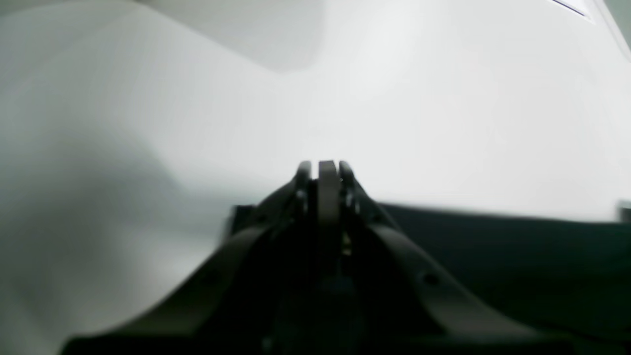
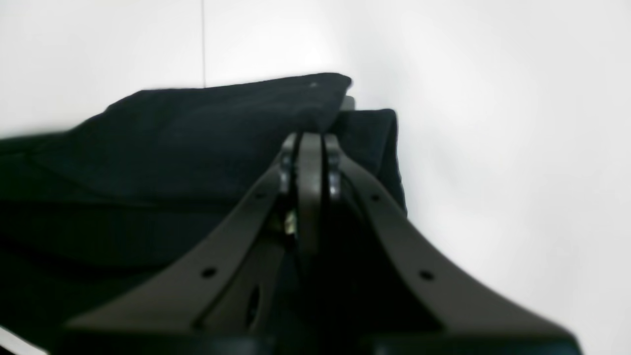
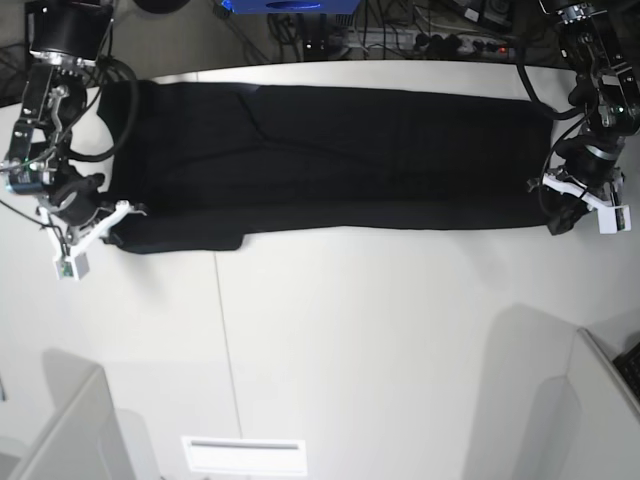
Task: Fold the T-shirt properly
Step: 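Lift the grasped edge and fold it over onto the shirt's other half, then lower the folded edge, open both grippers and lift away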
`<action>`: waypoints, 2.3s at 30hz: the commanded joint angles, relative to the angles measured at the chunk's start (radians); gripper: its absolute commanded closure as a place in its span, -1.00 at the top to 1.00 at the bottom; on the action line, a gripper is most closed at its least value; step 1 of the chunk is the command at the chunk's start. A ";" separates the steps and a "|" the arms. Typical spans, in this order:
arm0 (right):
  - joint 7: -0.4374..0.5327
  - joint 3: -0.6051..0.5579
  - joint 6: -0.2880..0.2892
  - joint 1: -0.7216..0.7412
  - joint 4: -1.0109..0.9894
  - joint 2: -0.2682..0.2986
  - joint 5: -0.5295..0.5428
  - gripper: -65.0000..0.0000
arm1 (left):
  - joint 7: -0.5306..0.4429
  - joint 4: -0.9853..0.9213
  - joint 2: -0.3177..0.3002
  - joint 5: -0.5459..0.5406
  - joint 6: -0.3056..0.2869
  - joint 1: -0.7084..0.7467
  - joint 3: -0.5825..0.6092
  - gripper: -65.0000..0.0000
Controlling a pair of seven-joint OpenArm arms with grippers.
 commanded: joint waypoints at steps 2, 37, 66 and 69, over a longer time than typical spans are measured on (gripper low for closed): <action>0.004 0.016 0.002 -0.006 0.042 0.006 0.014 -1.00 | -0.024 0.020 -0.019 -0.008 -0.006 -0.005 -0.015 -1.00; -0.150 0.179 0.010 -0.271 0.189 -0.129 0.008 -1.00 | -0.024 0.072 -0.048 -0.007 -0.006 0.166 -0.007 -1.00; -0.136 0.308 0.012 -0.297 0.180 -0.170 0.011 -0.33 | -0.026 0.115 -0.041 -0.014 -0.006 0.233 -0.016 0.67; -0.096 0.309 0.045 -0.293 0.180 -0.170 0.013 -0.34 | -0.026 0.155 -0.021 -0.014 -0.006 0.233 -0.015 0.67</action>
